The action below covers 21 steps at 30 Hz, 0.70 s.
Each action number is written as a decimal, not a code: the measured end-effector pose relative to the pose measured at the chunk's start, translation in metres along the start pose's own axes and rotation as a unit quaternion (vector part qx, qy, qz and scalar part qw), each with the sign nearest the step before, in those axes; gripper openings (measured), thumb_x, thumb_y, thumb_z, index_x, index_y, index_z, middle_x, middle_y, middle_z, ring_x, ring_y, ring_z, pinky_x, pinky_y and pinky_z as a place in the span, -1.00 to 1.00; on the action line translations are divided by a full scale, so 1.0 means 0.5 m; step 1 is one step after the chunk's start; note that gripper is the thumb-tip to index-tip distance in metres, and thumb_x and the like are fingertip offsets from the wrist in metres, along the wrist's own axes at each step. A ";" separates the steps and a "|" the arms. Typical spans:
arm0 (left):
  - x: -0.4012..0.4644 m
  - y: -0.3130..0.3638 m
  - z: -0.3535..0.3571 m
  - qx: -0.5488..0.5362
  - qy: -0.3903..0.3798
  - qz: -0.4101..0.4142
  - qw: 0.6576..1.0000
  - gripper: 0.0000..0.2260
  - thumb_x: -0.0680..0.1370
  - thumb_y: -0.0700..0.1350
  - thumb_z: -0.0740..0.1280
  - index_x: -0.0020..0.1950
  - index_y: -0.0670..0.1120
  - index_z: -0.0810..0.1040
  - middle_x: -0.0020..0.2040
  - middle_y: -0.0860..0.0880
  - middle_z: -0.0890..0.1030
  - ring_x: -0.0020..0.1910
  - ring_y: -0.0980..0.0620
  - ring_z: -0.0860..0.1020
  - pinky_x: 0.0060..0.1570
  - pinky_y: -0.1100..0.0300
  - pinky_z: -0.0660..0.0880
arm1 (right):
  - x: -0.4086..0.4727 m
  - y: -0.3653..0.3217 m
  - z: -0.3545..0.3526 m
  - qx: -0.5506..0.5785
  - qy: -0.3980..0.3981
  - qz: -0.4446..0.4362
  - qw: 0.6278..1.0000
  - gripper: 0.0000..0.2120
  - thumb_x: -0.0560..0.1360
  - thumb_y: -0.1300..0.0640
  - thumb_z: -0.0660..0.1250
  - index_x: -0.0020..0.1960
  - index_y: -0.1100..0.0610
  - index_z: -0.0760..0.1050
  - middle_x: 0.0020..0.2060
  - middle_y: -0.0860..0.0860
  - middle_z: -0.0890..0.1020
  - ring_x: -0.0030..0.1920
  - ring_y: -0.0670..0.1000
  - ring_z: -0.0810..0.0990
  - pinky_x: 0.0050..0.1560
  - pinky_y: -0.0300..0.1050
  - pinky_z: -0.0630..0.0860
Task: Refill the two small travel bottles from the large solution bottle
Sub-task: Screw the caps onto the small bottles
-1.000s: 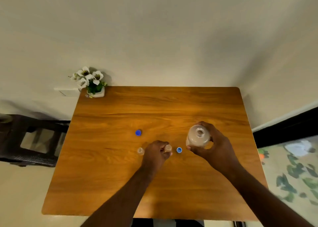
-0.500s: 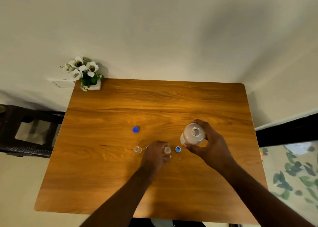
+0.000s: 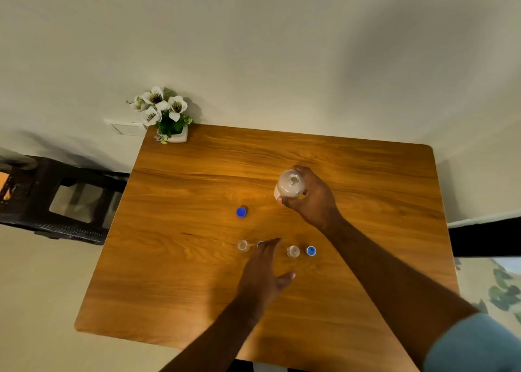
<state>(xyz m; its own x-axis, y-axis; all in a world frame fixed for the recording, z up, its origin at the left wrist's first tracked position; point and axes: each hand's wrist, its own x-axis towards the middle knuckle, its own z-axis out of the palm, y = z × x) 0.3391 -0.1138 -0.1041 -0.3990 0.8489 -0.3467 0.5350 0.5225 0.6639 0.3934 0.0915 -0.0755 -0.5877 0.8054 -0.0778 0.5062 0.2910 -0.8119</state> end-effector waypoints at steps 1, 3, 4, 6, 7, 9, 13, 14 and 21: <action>-0.001 -0.001 0.002 -0.002 0.000 -0.002 1.000 -0.25 0.48 0.11 0.50 0.58 0.08 0.23 0.53 0.05 0.35 0.51 0.08 0.31 0.43 0.20 0.33 | 0.013 0.004 0.010 -0.006 -0.001 -0.004 1.000 -0.23 0.24 -0.04 0.64 0.36 0.05 0.42 0.21 -0.04 0.59 0.17 -0.04 0.54 0.16 -0.01 0.57; -0.003 -0.003 0.008 -0.006 -0.002 -0.003 1.000 -0.26 0.48 0.11 0.50 0.58 0.09 0.23 0.52 0.06 0.36 0.50 0.08 0.32 0.42 0.21 0.34 | 0.032 0.011 0.024 -0.017 -0.003 -0.006 1.000 -0.23 0.24 -0.04 0.64 0.36 0.04 0.41 0.20 -0.03 0.59 0.17 -0.02 0.54 0.16 0.00 0.57; -0.004 -0.002 0.011 -0.009 -0.002 -0.003 1.000 -0.26 0.48 0.11 0.50 0.58 0.09 0.24 0.52 0.06 0.37 0.50 0.08 0.32 0.42 0.20 0.35 | 0.039 0.013 0.029 -0.022 -0.002 -0.006 1.000 -0.23 0.24 -0.04 0.64 0.36 0.03 0.41 0.21 -0.02 0.59 0.18 -0.01 0.54 0.16 -0.01 0.57; -0.003 -0.003 0.018 -0.013 -0.002 -0.005 1.000 -0.26 0.47 0.12 0.50 0.57 0.11 0.24 0.52 0.07 0.37 0.50 0.09 0.33 0.43 0.18 0.37 | 0.046 0.018 0.038 -0.028 0.003 -0.006 1.000 -0.23 0.25 -0.04 0.64 0.37 0.03 0.40 0.22 -0.02 0.58 0.19 0.01 0.53 0.15 -0.05 0.55; -0.003 -0.003 0.022 -0.013 -0.003 -0.006 1.000 -0.26 0.47 0.13 0.50 0.57 0.11 0.24 0.52 0.07 0.38 0.50 0.09 0.33 0.44 0.16 0.39 | 0.047 0.021 0.041 -0.029 0.004 -0.006 1.000 -0.23 0.25 -0.05 0.63 0.37 0.03 0.39 0.22 -0.02 0.58 0.19 0.01 0.53 0.14 -0.06 0.55; -0.001 -0.003 0.028 -0.016 -0.004 -0.010 1.000 -0.27 0.47 0.13 0.50 0.57 0.11 0.25 0.52 0.08 0.38 0.50 0.09 0.33 0.44 0.14 0.40 | 0.048 0.023 0.045 -0.027 0.001 -0.006 1.000 -0.24 0.26 -0.05 0.63 0.37 0.02 0.39 0.21 -0.03 0.59 0.19 0.00 0.54 0.14 -0.08 0.54; 0.004 0.000 0.028 -0.021 -0.007 -0.016 1.000 -0.28 0.47 0.12 0.50 0.56 0.10 0.27 0.49 0.08 0.41 0.44 0.08 0.40 0.38 0.11 0.47 | 0.034 0.030 0.045 0.005 -0.028 0.016 0.999 -0.24 0.30 0.04 0.62 0.41 0.05 0.36 0.26 -0.02 0.57 0.24 -0.02 0.53 0.10 -0.35 0.43; 0.005 0.001 0.027 -0.025 -0.009 -0.019 0.999 -0.28 0.47 0.12 0.50 0.55 0.10 0.28 0.48 0.08 0.41 0.42 0.07 0.42 0.36 0.10 0.49 | 0.026 0.033 0.043 0.012 -0.034 0.031 0.999 -0.20 0.30 0.02 0.62 0.44 0.04 0.33 0.30 -0.02 0.55 0.28 -0.02 0.51 0.13 -0.33 0.42; 0.017 0.004 0.034 -0.043 -0.012 -0.019 0.999 -0.28 0.42 0.08 0.55 0.51 -0.02 0.37 0.45 0.01 0.47 0.41 0.01 0.46 0.35 -0.01 0.50 | -0.125 0.103 -0.001 -0.039 -0.008 0.139 0.989 -0.43 0.48 -0.06 0.45 0.41 0.04 0.38 0.31 -0.02 0.53 0.16 -0.07 0.53 0.16 -0.08 0.53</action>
<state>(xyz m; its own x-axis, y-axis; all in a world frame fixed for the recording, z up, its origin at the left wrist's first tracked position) 0.3494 -0.1042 -0.1168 -0.3985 0.8310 -0.3880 0.4536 0.5463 0.7042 0.4563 0.0563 -0.1121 -0.4285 0.8514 -0.3024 0.6969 0.0985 -0.7103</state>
